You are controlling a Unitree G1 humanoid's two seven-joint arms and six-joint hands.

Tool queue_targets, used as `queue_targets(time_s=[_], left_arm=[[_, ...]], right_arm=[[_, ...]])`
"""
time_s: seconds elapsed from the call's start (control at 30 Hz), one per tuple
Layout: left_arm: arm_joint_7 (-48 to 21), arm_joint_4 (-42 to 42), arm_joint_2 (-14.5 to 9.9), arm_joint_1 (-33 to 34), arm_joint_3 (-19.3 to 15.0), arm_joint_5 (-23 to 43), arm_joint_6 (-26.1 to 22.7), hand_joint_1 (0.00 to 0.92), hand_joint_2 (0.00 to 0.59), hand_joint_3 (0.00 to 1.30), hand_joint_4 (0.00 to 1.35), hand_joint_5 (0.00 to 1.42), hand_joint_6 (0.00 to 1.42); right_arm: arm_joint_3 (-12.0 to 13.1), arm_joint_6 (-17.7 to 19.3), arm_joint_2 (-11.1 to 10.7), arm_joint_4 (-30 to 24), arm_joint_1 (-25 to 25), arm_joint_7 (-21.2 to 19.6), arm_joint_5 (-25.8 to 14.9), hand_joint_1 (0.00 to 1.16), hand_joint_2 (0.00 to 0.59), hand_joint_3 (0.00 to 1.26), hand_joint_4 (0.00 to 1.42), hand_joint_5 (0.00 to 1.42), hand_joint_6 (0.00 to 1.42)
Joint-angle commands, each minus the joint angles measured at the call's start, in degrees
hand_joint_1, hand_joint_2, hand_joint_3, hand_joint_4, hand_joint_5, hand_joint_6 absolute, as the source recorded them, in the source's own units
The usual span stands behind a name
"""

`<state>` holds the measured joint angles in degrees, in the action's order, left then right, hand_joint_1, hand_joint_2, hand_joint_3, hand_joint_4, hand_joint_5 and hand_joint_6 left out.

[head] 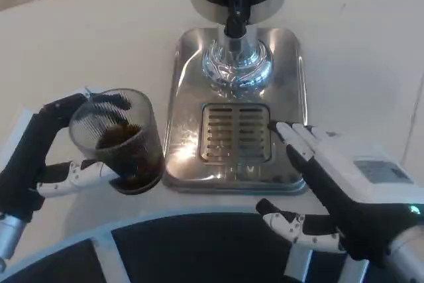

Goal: Grasp the cup under the faucet to collect the drink, then remove the cup.

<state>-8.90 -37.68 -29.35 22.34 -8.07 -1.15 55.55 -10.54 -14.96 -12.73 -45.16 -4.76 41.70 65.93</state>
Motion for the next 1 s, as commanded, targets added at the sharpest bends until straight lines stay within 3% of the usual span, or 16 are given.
queue_targets(time_s=[0.03,0.37,1.0], left_arm=[[-2.0,3.7,-0.9,-2.1,-1.4,3.4,0.3,0.525,0.029,1.06,1.18,1.1,0.29],[-6.8,9.5,-1.6,-6.6,-3.0,7.6,-0.5,0.523,0.022,1.05,1.18,1.1,0.29],[-13.3,21.6,-0.7,-16.5,-3.5,13.1,-3.9,0.522,0.02,1.05,1.18,1.1,0.3]], right_arm=[[-1.5,1.8,-0.7,0.3,-1.0,1.1,-0.1,0.46,0.411,0.0,0.0,0.0,0.0],[-4.7,3.8,-0.7,-1.0,-1.9,3.0,1.3,0.45,0.419,0.0,0.0,0.0,0.0],[-8.6,5.5,3.7,-6.1,-0.3,8.3,4.8,0.44,0.42,0.0,0.0,0.0,0.0]])
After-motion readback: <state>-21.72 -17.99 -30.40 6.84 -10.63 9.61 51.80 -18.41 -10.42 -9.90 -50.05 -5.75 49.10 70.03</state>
